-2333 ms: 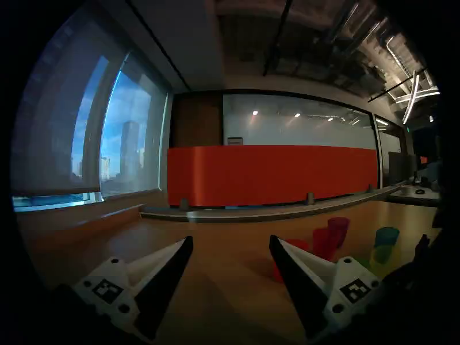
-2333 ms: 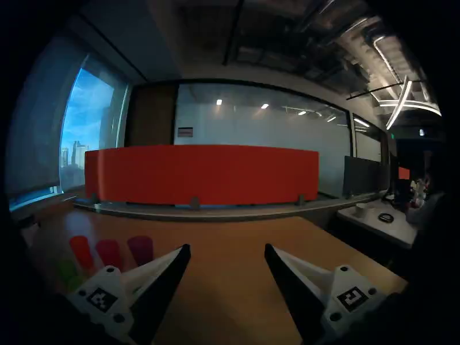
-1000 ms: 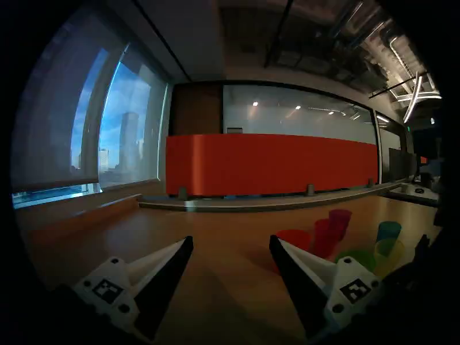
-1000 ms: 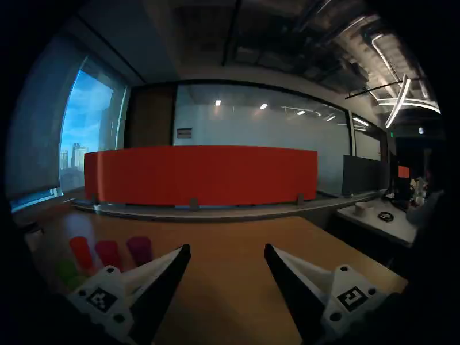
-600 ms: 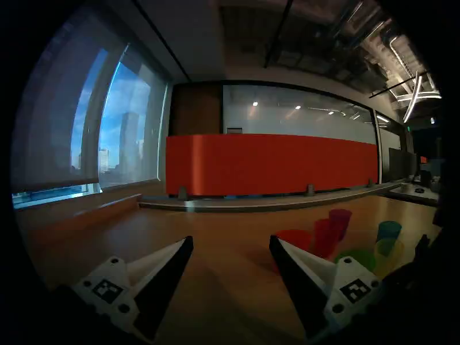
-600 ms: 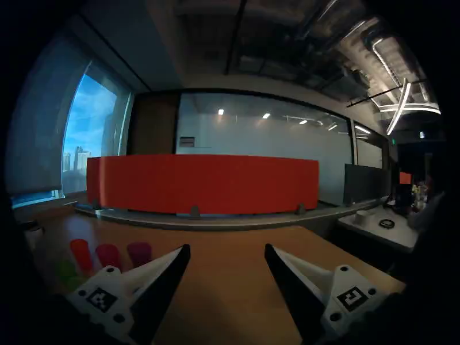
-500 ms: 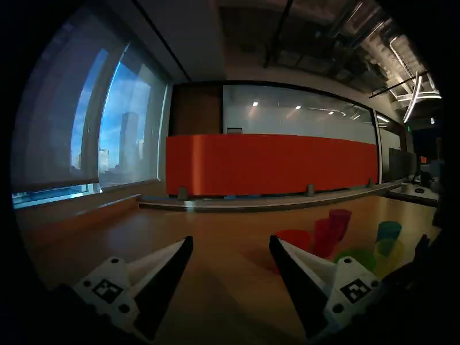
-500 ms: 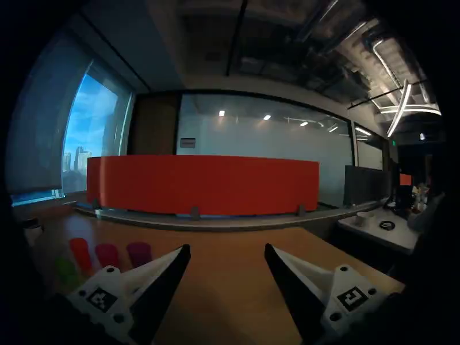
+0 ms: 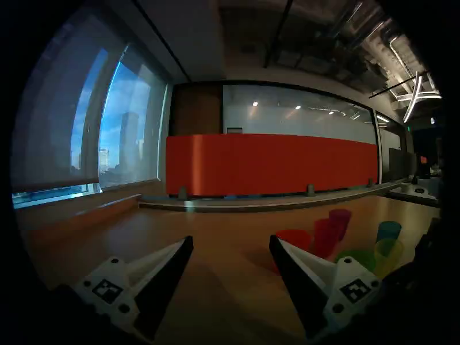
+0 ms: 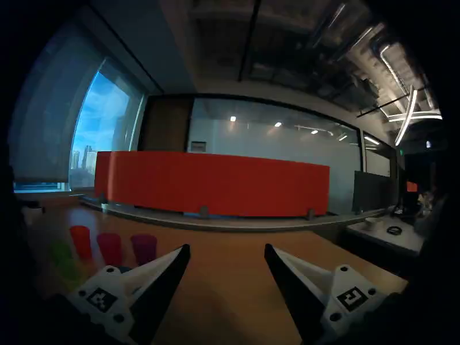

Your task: Pour water

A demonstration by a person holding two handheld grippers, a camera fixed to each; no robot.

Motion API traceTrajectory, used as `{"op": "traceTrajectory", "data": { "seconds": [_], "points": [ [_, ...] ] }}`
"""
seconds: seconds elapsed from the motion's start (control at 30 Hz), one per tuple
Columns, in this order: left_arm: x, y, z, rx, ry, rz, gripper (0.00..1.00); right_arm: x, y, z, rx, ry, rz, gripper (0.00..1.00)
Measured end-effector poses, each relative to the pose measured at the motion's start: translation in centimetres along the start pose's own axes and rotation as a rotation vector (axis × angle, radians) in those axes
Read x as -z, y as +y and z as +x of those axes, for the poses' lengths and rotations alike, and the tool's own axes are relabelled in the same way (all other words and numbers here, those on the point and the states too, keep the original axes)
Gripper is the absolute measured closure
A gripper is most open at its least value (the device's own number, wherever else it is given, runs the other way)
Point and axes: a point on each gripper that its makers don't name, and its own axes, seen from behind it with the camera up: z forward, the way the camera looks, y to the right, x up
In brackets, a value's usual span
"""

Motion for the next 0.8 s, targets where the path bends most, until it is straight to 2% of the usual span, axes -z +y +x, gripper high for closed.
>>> {"op": "traceTrajectory", "data": {
  "seconds": [0.3, 0.5, 0.8],
  "points": [
    [0.0, 0.0, 0.0, 0.0, 0.0, 0.0, 0.02, -1.1, -0.4, -0.9, -0.065, 0.003, 0.018, 0.0],
    [0.0, 0.0, 0.0, 0.0, 0.0, 0.0, 0.02, -1.3, -0.1, -1.4, -0.056, 0.009, 0.026, 0.0],
    [0.0, 0.0, 0.0, 0.0, 0.0, 0.0, 0.02, -1.5, 0.3, -3.3, -0.058, -0.017, 0.036, 0.0]
  ]
}}
